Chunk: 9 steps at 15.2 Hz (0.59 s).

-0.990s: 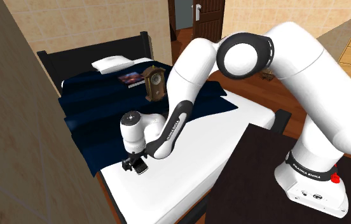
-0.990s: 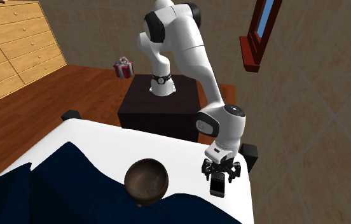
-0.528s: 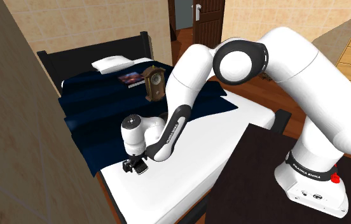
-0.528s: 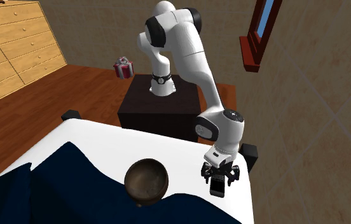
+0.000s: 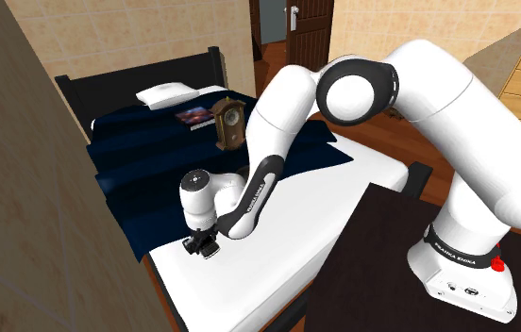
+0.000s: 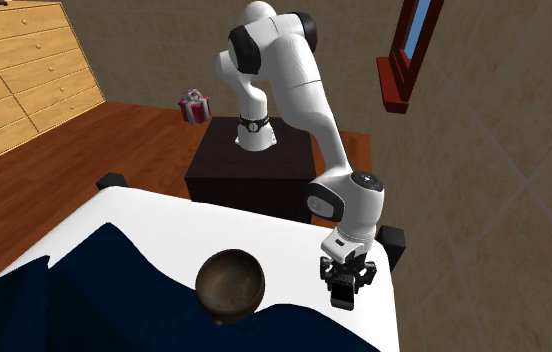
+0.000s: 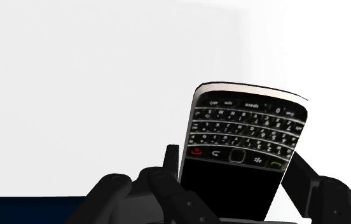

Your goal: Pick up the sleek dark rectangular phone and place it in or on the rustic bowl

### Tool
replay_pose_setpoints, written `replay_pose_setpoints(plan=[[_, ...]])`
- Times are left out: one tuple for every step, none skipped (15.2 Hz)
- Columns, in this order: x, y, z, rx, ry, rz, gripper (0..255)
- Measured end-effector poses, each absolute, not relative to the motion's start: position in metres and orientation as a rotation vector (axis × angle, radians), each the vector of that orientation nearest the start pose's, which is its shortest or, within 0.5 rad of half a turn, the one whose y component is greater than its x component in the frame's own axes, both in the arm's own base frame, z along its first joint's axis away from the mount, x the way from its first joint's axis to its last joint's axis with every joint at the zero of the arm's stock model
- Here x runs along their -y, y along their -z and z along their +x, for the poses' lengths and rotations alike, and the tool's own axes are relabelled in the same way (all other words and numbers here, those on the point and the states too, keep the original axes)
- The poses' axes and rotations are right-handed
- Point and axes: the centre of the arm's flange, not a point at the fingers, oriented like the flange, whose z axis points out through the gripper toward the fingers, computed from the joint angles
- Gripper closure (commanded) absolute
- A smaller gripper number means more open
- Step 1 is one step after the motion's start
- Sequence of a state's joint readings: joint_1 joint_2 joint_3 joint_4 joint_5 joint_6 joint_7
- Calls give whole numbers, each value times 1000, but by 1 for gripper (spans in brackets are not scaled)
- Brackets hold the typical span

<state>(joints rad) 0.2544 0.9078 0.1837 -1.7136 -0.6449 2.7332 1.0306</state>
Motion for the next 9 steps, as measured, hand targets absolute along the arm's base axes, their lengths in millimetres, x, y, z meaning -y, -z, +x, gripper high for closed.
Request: replay_pose_setpoints(plan=[[-292,-81,592,-150,337,-3135,255],[-292,-81,592,-150,337,-3135,255],[-292,-81,592,-150,337,-3135,255],[-292,-81,592,-150,337,-3135,255],[-293,-81,592,-150,338,-3134,255],[-292,-83,592,-150,337,-3135,255],[-292,-87,592,-150,336,-3135,255],[-291,-91,592,-150,336,-3135,255],[-291,-96,592,-151,336,-3135,255]])
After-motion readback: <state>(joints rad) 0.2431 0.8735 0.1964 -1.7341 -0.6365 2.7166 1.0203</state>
